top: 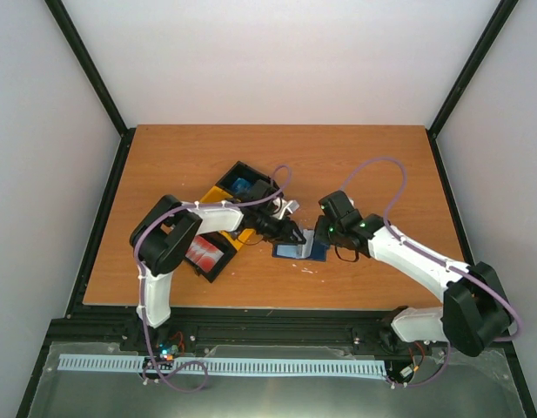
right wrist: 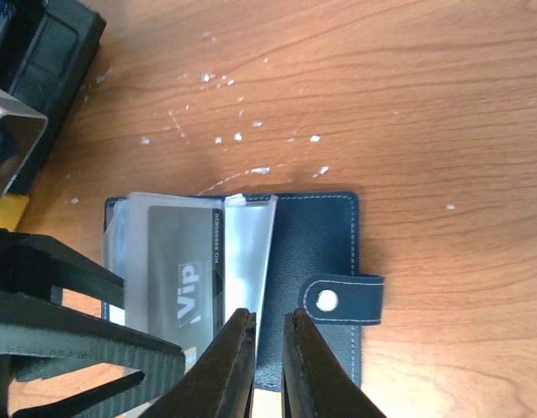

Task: Put the credit cards into the card holder
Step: Turn over the card slot in the card holder, then pick up the credit card from the storage box.

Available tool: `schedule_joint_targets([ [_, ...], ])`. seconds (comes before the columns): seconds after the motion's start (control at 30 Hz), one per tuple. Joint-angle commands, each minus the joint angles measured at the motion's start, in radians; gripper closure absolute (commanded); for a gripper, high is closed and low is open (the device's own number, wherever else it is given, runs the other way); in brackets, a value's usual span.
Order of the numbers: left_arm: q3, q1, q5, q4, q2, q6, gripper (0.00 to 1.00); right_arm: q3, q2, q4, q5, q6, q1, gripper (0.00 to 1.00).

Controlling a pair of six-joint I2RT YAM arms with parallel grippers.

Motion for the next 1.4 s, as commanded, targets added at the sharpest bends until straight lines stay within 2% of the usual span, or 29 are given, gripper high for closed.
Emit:
schedule_joint_targets([
  [0.0, 0.098, -0.031, 0.035, 0.022, 0.044, 0.051, 0.64, 0.000, -0.055, -0.056, 0.095, 0.042, 0.006, 0.88],
  [0.27, 0.149, -0.068, 0.015, -0.005, 0.094, 0.065, 0.60, -0.039, -0.149, -0.081, 0.151, 0.082, 0.006, 0.87],
  [0.63, 0.142, -0.069, 0.031, 0.004, 0.066, 0.067, 0.49, -0.068, -0.195, -0.012, 0.062, 0.062, 0.006, 0.80],
  [0.87, 0.132, -0.069, -0.168, -0.085, -0.036, 0.101, 0.58, -0.079, -0.167, 0.023, -0.004, 0.045, 0.004, 0.88],
  [1.03, 0.111, -0.068, -0.334, -0.155, -0.100, 0.088, 0.64, -0.067, -0.042, 0.029, -0.098, 0.038, 0.002, 0.89],
  [1.17, 0.059, -0.062, -0.444, -0.186, -0.149, 0.061, 0.64, -0.042, 0.054, 0.010, -0.126, 0.007, 0.002, 0.84],
  [1.37, 0.010, -0.025, -0.489, -0.205, -0.275, 0.065, 0.59, 0.004, 0.171, -0.022, -0.125, -0.046, 0.002, 0.67],
])
